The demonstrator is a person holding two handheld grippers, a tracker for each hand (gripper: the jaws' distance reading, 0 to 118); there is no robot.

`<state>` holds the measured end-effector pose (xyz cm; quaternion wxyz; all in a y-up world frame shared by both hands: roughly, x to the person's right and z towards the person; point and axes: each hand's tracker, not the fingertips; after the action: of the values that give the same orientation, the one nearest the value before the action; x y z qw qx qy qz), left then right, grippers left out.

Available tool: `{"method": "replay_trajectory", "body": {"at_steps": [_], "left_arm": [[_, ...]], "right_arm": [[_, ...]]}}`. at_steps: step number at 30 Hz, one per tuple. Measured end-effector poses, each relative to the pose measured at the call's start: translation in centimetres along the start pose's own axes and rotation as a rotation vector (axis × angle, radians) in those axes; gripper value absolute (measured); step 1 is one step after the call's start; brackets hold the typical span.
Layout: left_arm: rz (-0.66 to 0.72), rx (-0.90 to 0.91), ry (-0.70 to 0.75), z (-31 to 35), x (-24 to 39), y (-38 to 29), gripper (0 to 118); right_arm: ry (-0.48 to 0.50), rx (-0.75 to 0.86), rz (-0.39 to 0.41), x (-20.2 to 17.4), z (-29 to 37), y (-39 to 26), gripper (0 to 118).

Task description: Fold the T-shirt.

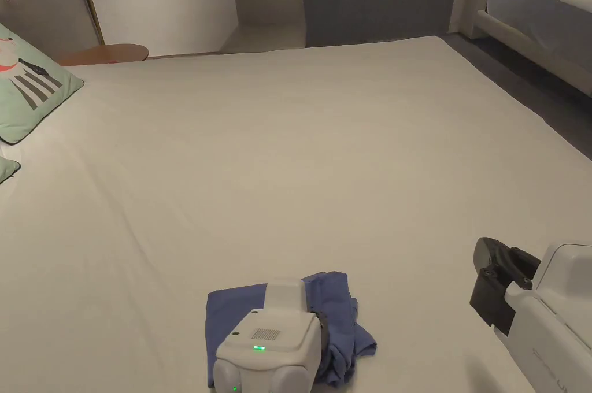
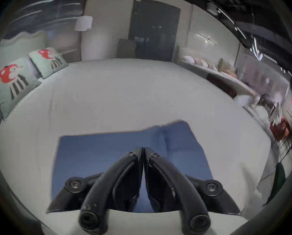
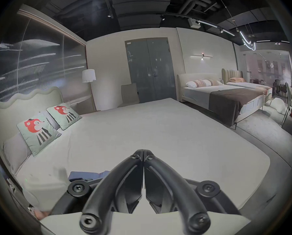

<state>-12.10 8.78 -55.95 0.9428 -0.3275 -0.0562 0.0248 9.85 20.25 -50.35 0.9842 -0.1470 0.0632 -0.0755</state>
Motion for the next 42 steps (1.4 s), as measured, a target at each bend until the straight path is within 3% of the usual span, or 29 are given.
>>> {"method": "replay_trajectory", "body": {"at_steps": [8, 13, 16, 20, 23, 30, 35, 38, 39, 40, 41, 42], "left_arm": [[-0.094, 0.001, -0.048, -1.7, 6.2, -0.6, 1], [-0.033, -0.024, -0.240, -1.5, 6.2, 0.1, 1], [-0.028, -0.009, -0.271, -0.3, 5.8, 1.1, 1], [0.122, 0.095, -0.282, 3.6, 0.9, 4.4, 1], [0.229, 0.182, -0.239, 6.2, -4.8, 5.9, 1], [0.382, 0.209, -0.128, 10.3, -15.6, 5.1, 1], [0.517, 0.133, -0.171, 10.8, -19.6, 3.1, 1], [0.586, 0.078, -0.249, 10.3, -21.1, 2.2, 2], [0.614, 0.059, -0.276, 9.8, -21.8, 2.0, 8], [0.639, 0.024, -0.316, 9.0, -22.5, 1.9, 23], [0.670, -0.025, -0.368, 7.7, -23.4, 1.5, 57], [0.701, -0.064, -0.419, 6.6, -24.1, 1.3, 82]], "right_arm": [[-0.042, 0.001, -0.008, 1.5, 0.5, 0.0, 1], [-0.053, 0.002, -0.023, 0.7, 0.8, 0.7, 1], [-0.043, 0.002, -0.013, 1.6, 0.1, 0.2, 1], [-0.014, -0.002, -0.007, -0.1, -0.5, 0.9, 1], [0.061, -0.053, -0.011, -2.6, -2.2, 0.6, 1], [0.243, -0.344, 0.111, -8.3, -9.2, -5.2, 1], [0.218, -0.545, 0.247, -9.8, -13.4, -9.1, 1], [0.212, -0.637, 0.232, -9.2, -14.9, -9.5, 1], [0.216, -0.635, 0.230, -9.3, -15.3, -9.2, 1], [0.219, -0.665, 0.246, -9.5, -15.8, -8.8, 1], [0.222, -0.689, 0.269, -9.7, -16.3, -8.5, 1], [0.227, -0.708, 0.302, -9.7, -16.3, -8.3, 1]]}}
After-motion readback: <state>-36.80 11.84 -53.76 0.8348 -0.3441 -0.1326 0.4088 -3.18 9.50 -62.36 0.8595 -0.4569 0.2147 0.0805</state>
